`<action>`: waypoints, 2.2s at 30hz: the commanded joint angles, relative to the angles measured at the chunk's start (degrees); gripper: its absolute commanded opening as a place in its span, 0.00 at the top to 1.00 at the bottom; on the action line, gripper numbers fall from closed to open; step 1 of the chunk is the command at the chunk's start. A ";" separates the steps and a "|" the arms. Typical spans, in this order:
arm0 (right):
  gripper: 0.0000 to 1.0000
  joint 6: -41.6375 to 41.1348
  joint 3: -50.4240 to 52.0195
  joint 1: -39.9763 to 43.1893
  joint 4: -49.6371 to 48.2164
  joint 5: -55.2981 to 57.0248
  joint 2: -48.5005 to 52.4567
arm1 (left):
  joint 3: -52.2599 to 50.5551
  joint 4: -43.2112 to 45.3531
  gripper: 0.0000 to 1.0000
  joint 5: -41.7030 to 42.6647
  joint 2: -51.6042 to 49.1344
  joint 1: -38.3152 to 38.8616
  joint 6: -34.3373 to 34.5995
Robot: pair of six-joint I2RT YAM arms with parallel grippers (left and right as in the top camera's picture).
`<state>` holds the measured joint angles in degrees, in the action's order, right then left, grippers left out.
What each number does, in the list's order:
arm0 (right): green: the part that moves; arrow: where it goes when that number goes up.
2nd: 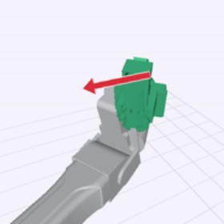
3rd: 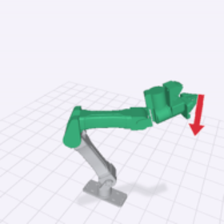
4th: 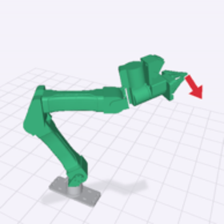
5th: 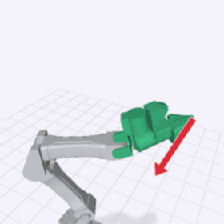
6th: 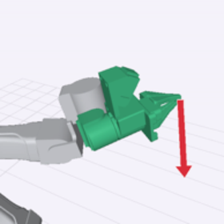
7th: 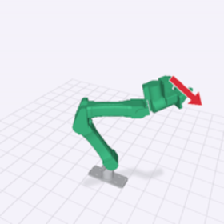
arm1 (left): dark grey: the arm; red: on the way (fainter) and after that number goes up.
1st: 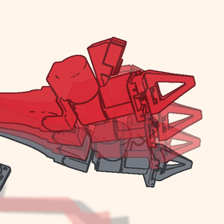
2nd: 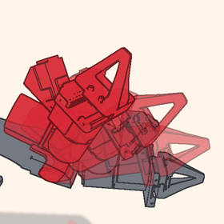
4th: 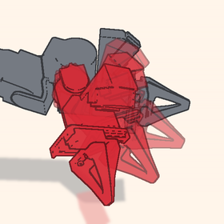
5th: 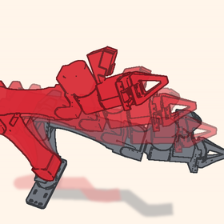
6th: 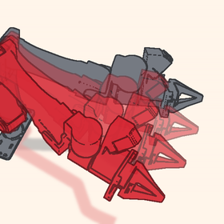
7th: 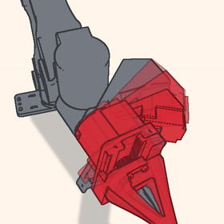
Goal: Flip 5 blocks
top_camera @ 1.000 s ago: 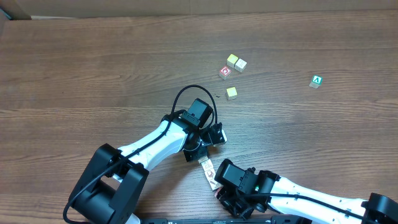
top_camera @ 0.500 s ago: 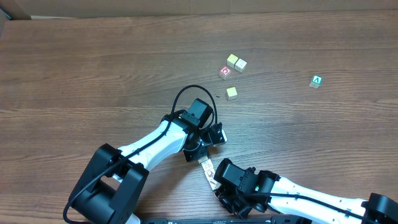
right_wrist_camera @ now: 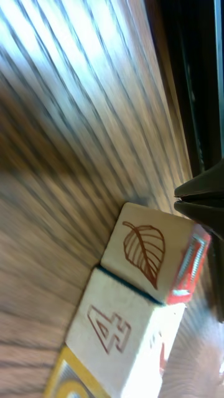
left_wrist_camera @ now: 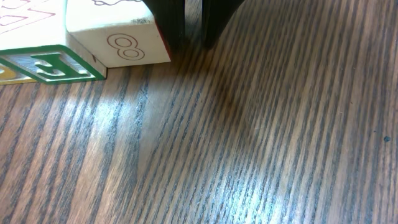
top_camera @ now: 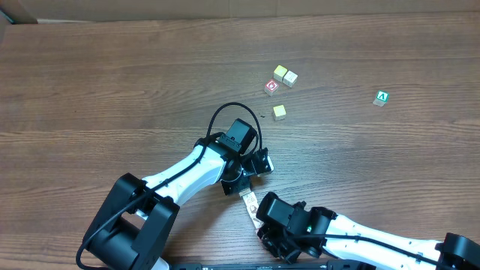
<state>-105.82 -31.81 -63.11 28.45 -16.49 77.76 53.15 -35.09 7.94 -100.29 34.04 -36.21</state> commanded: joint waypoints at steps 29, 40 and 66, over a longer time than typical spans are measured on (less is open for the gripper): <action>0.96 -0.50 -0.02 -0.96 -3.37 4.48 0.07 | -3.54 3.69 0.96 -9.86 -5.55 -0.52 -1.09; 0.96 -0.52 -0.02 -2.14 -4.20 5.11 0.17 | -3.52 4.33 0.96 -9.84 -5.55 -0.37 -1.18; 0.96 -0.48 -0.02 -2.21 -3.93 4.85 0.17 | -3.48 8.37 0.96 -16.11 -5.55 -0.68 6.21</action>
<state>-106.08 -31.81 -65.23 24.67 -12.60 77.76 52.97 -25.80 0.56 -100.60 35.46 -33.95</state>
